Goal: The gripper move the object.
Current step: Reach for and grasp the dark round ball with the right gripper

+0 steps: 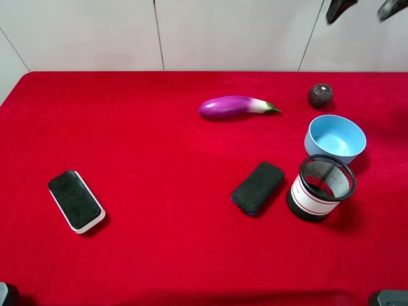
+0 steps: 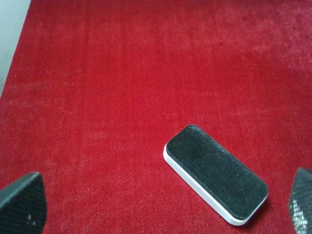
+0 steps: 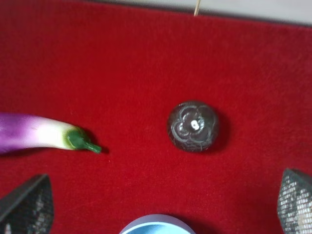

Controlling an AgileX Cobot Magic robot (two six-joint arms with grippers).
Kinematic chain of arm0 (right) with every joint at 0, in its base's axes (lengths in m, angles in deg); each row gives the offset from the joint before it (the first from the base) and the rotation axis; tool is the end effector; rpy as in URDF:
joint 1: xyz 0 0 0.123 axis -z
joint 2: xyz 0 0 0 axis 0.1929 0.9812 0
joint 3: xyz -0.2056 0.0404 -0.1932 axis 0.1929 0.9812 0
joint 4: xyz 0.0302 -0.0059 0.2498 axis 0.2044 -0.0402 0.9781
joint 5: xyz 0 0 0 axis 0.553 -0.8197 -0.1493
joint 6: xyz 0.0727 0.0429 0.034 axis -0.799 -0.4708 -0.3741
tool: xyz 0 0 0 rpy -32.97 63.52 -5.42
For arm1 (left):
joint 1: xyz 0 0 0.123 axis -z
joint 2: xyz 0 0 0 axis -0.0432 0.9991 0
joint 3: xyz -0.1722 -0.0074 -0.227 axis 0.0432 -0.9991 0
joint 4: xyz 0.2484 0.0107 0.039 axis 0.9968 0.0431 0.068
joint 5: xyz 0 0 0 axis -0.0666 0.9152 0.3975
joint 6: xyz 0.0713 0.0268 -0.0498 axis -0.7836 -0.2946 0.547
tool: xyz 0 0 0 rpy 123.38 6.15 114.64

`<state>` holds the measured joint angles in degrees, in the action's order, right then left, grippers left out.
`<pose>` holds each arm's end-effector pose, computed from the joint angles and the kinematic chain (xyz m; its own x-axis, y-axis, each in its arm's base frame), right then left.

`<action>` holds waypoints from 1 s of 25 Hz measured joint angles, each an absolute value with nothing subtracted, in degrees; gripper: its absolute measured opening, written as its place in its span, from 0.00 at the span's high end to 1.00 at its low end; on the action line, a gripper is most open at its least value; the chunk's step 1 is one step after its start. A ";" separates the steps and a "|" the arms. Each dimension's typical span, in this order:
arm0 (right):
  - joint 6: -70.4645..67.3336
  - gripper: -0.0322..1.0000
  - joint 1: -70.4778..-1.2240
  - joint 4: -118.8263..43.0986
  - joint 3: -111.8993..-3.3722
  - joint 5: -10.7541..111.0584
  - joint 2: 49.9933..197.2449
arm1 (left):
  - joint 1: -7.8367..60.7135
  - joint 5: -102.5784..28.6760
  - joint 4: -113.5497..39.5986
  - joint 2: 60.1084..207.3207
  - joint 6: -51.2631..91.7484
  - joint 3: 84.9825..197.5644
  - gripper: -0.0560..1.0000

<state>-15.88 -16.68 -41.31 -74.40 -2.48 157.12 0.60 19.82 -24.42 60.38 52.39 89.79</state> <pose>0.4033 0.0456 0.3003 -0.8929 -0.1994 -0.4037 -0.2254 0.9741 0.0175 -0.0042 -0.0015 0.2749 -0.4595 0.0103 -0.8881 -0.0083 0.9998 0.0159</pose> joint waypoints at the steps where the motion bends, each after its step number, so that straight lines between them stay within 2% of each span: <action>1: -15.88 0.30 -16.68 -41.31 -74.40 -2.41 158.50 | 0.60 19.82 -24.42 60.38 52.39 89.79 0.01; 17: -16.07 0.30 -16.54 -41.26 -74.60 3.91 173.62 | 0.60 19.82 -24.42 60.38 52.33 89.79 0.01; 25: -16.07 0.30 -13.12 -40.20 -75.98 5.21 176.24 | 0.60 19.82 -24.42 60.38 52.33 89.79 0.01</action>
<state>-16.07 -13.12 -40.20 -75.98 5.21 176.24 0.60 19.82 -24.42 60.38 52.33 89.79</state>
